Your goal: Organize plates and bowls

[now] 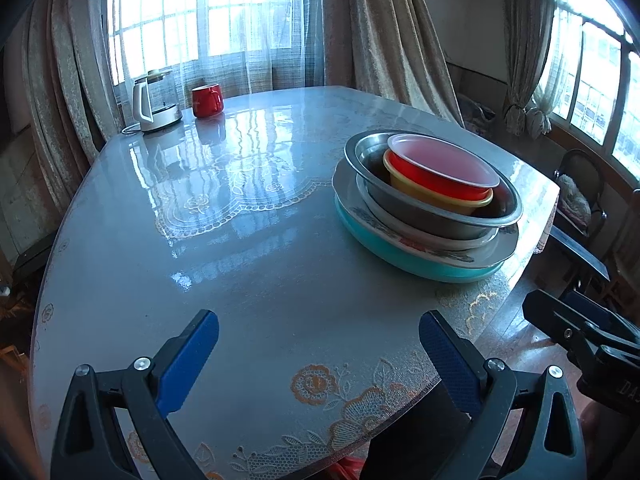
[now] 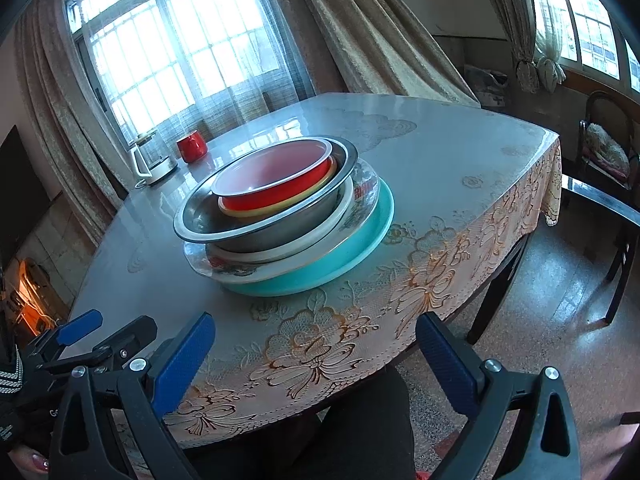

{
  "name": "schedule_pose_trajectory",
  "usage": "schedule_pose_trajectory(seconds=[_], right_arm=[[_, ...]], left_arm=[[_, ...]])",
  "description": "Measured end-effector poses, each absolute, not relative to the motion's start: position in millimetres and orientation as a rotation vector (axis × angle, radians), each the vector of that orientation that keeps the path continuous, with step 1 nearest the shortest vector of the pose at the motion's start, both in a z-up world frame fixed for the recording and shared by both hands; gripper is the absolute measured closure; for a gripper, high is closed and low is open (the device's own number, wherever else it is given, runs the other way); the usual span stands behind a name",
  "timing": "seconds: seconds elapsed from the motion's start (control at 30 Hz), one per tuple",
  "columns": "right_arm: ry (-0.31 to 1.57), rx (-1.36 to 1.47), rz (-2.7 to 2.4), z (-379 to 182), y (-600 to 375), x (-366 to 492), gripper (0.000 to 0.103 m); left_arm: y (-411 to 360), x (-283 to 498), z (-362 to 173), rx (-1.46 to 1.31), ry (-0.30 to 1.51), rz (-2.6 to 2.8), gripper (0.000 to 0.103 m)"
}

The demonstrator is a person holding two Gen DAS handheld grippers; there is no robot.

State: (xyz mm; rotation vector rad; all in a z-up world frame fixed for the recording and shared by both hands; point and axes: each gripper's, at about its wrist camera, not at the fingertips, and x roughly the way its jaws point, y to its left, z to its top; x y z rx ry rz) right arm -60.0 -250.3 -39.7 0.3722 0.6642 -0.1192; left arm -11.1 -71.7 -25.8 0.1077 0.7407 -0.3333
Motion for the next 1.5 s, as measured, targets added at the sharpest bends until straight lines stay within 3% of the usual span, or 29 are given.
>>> schedule_pose_trajectory(seconds=[1.5], right_arm=[[0.662, 0.387, -0.134, -41, -259, -55, 0.001]], left_arm=[[-77, -11, -12, 0.101, 0.653, -0.345, 0.000]])
